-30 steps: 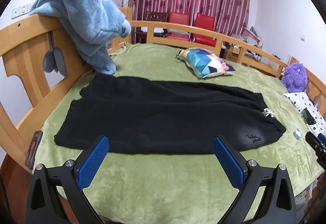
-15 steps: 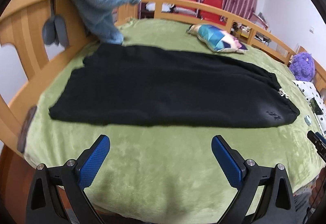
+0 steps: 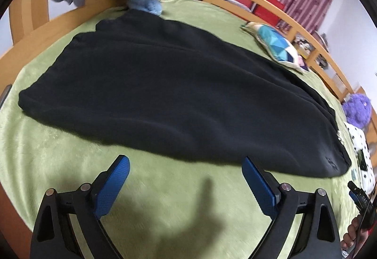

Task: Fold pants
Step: 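Lower both tools to the sweatpants and grasp the leg edges, then lift the grasped leg with both tools and fold it over the other leg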

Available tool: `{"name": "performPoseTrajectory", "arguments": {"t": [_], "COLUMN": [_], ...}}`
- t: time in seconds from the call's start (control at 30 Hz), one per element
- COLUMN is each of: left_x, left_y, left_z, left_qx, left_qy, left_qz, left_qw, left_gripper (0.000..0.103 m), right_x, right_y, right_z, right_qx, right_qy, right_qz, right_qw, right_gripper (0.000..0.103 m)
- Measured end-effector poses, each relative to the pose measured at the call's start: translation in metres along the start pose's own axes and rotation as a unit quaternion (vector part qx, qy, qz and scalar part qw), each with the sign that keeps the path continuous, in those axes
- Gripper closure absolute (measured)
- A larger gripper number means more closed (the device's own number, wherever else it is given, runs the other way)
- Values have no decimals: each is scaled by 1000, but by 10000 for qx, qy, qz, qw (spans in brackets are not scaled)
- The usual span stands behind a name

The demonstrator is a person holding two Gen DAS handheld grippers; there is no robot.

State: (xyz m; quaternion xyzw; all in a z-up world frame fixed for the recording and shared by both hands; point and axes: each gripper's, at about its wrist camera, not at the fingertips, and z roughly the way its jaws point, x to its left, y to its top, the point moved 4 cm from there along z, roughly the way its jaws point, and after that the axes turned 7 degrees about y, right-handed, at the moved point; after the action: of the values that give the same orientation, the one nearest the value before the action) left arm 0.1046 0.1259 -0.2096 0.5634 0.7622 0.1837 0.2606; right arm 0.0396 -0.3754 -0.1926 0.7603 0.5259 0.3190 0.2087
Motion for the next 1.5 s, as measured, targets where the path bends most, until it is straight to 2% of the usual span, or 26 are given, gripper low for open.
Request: {"name": "performPoseTrajectory", "arguments": {"t": [0.2,0.33,0.4,0.47,0.5,0.53,0.57,0.6,0.77,0.9,1.03,1.2,1.5], "left_x": [9,14,17,21,23,25,26,27,24,10,-5,-21,-56], "left_y": [5,12,16,21,23,25,28,31,62,97,137,174,233], "left_z": [31,46,50,54,56,58,59,59,37,12,0,4,55], "left_qx": [208,305,289,275,269,268,265,254,-19,-432,-703,-962,-1116], "left_qy": [114,-37,-100,-57,-17,28,107,204,-99,-56,-11,204,467], "left_qz": [-156,-470,-651,-823,-895,-934,-933,-904,-769,-498,-353,-138,71], "left_qw": [9996,9984,9974,9962,9956,9953,9952,9954,9970,9978,9969,9951,9926], "left_gripper": [14,14,15,29,34,50,78,88,91,91,91,91,91], "right_x": [-21,-27,-27,-23,-20,-18,-16,-14,-1,20,33,48,77], "right_y": [21,24,26,28,30,31,33,34,55,84,124,170,237], "right_z": [43,78,92,95,96,99,100,99,82,58,43,40,94], "right_qx": [217,460,459,285,248,249,246,186,-89,-337,-472,-620,-708], "right_qy": [127,488,515,441,428,417,378,375,541,544,677,729,627], "right_qz": [425,840,940,865,795,751,706,678,500,161,127,-29,-264], "right_qw": [9988,9942,9932,9949,9956,9960,9965,9968,9972,9978,9965,9954,9952], "right_gripper": [29,29,28,30,41,50,68,80,86,87,87,87,87]}}
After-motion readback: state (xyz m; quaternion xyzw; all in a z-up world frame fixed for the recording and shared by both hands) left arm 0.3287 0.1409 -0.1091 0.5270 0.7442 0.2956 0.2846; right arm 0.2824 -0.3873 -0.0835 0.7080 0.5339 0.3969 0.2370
